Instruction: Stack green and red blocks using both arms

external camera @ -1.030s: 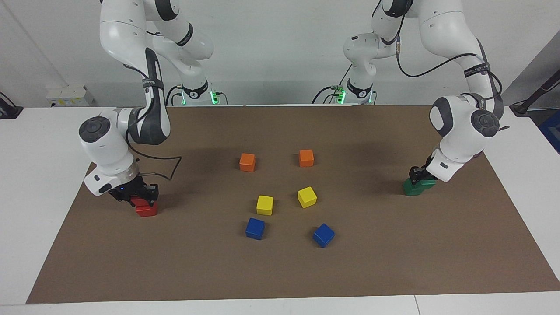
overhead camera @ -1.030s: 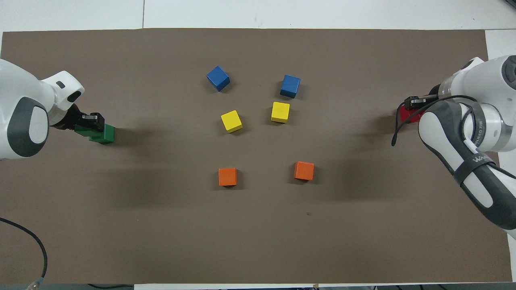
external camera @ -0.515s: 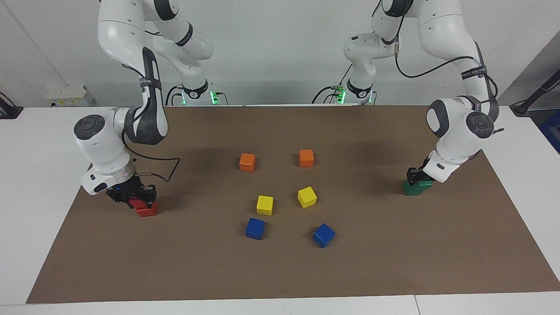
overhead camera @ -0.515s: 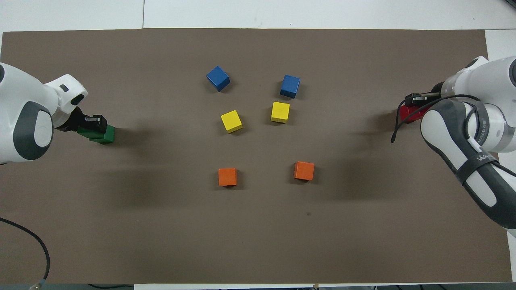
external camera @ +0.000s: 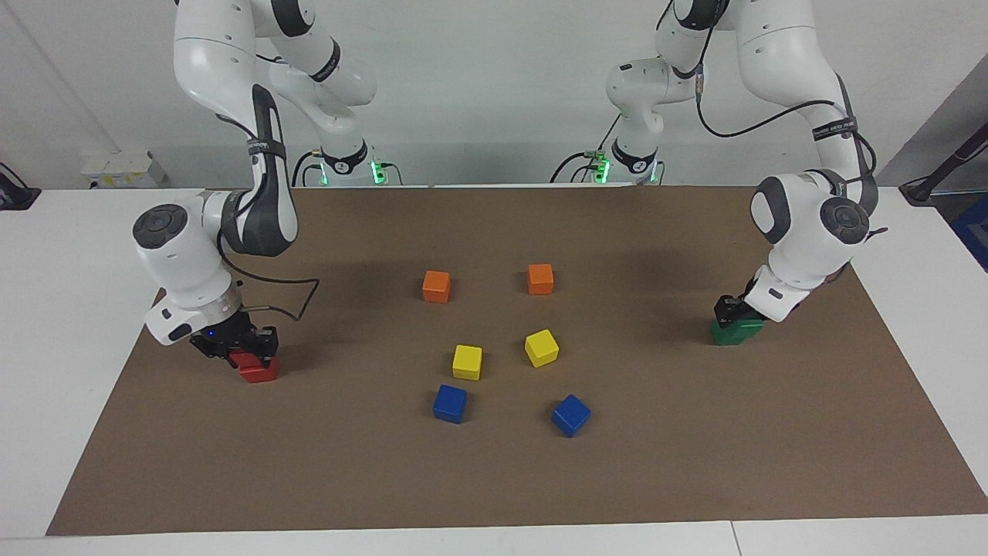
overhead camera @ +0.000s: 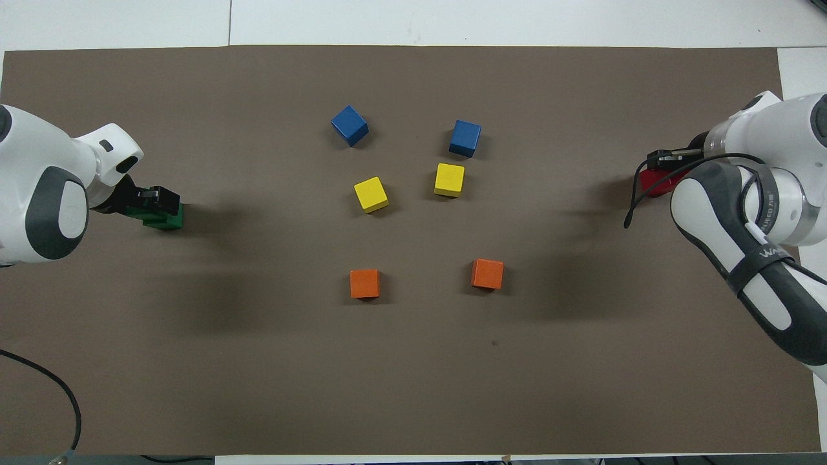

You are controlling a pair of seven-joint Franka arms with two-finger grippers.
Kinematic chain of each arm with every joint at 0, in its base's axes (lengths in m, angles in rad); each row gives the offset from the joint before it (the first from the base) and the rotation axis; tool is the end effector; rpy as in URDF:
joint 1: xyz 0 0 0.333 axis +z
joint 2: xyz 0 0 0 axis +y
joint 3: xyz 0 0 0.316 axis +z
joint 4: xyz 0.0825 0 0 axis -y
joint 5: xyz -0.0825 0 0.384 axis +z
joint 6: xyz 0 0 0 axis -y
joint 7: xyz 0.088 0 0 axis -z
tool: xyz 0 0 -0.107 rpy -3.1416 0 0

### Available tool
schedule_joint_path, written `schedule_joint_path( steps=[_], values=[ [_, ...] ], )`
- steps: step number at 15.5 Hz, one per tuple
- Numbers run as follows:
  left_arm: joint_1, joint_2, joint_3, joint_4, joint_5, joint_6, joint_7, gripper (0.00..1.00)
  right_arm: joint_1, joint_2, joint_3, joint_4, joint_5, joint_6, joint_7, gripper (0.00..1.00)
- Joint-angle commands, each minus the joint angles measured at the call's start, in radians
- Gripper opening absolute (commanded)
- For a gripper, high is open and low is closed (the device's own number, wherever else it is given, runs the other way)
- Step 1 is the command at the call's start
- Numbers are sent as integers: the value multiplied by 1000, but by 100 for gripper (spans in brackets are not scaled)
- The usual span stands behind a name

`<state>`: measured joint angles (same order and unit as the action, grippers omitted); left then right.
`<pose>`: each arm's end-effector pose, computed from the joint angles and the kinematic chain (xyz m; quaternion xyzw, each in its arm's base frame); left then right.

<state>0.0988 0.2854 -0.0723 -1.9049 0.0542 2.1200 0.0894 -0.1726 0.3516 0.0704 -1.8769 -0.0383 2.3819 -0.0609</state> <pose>0.6086 0.0206 0.3447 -0.9983 0.0453 0.0353 0.0104 0.6402 -0.0690 0.3400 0.9970 -0.0108 0.0767 0.0086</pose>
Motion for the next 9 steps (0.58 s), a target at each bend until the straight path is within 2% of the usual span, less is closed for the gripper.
schedule_joint_path(
  steps=[1, 4, 5, 6, 7, 9],
  values=[
    [5, -43, 3, -30, -14, -3, 30, 100, -10, -8, 11, -25, 23, 34, -27, 0],
    [-7, -45, 3, 47, -16, -84, 20, 100, -10, -8, 11, -25, 25, 34, -26, 0],
    [-5, -45, 3, 87, -16, -141, 16, 100, -11, -8, 11, -25, 25, 34, -30, 21],
    [-7, -49, 3, 121, -16, -199, 15, 100, -10, -8, 11, -25, 25, 34, -31, 88],
    [-8, -66, 2, 148, -16, -254, 9, 100, -8, -8, 11, -25, 23, 34, -33, 100],
    [-13, -126, -7, 182, -16, -349, -34, 100, -7, -8, 11, -24, 23, 34, -31, 100]
  ],
)
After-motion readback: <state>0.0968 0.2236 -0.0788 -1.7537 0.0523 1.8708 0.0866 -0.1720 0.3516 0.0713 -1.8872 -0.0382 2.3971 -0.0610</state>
